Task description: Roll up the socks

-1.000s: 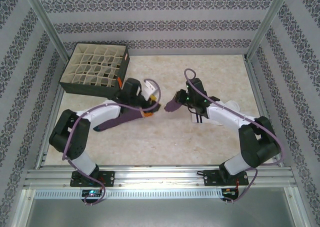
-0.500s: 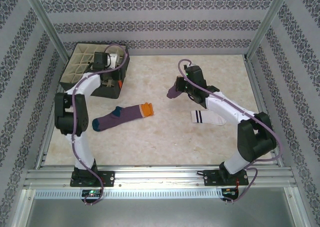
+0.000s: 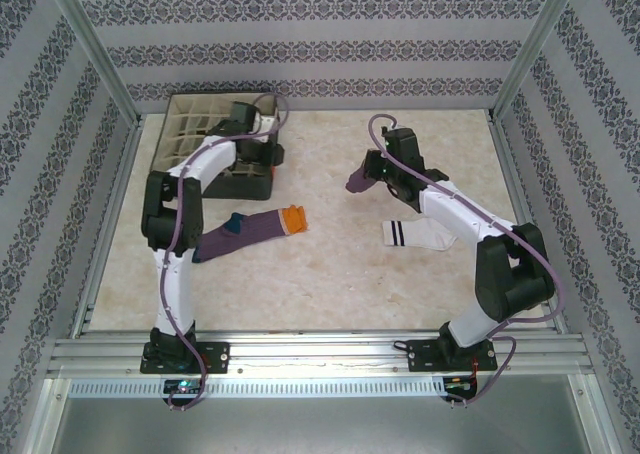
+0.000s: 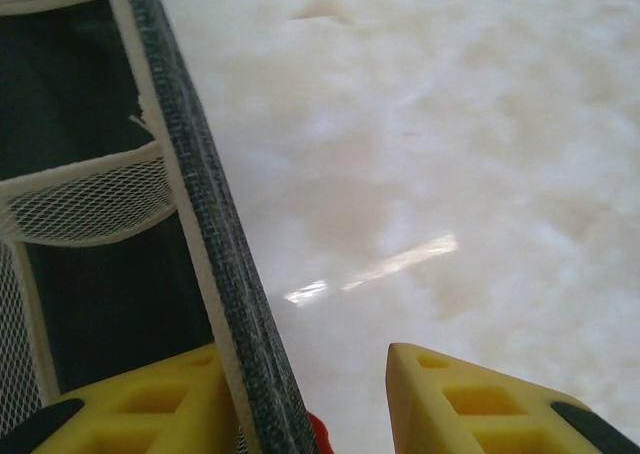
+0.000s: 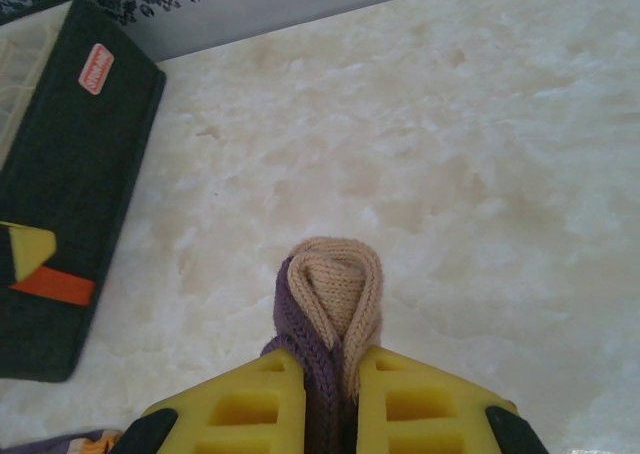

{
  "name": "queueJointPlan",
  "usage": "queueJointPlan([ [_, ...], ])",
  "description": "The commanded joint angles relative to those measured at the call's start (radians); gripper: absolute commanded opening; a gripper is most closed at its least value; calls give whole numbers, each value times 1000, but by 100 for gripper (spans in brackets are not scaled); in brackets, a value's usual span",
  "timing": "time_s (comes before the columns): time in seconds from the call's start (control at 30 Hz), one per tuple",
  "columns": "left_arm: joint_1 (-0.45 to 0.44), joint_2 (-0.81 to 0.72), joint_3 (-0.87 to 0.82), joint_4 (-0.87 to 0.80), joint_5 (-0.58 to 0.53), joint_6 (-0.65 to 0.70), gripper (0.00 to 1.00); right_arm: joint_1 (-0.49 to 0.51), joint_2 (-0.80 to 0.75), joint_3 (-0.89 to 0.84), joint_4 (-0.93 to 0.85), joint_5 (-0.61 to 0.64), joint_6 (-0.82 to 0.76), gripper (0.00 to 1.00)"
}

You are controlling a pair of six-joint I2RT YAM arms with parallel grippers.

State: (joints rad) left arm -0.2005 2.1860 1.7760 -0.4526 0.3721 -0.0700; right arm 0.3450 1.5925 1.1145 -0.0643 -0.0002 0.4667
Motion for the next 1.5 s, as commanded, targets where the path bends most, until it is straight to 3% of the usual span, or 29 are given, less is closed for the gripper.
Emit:
queueJointPlan([
  [0.0,-67,46,51,-2,59,-111,41,-19,-1,-23,25,-29,-10,4],
  [0.2,-148,68,81,70,73,-183,41,-45,-38,-54,25,-35,-12,4],
  [0.3,-258,128,186,123,124,-234,39,-75,-98,-85,9,-27,-27,4],
  [0.43,-317,174,296,123,134,-231,42,-106,-140,-102,-9,-18,-35,4],
  [0.63,-329,212,443,23,125,-168,48,-123,-169,-91,-23,-20,-38,4],
  [0.87,-310,135,455,-72,103,-41,57,-116,-149,-40,-45,-10,-57,4],
  [1.17,-249,-39,226,-49,58,20,55,-36,-66,92,-60,97,-229,4],
  [1.47,-210,-158,-56,68,59,6,51,28,182,308,-79,173,-488,4],
])
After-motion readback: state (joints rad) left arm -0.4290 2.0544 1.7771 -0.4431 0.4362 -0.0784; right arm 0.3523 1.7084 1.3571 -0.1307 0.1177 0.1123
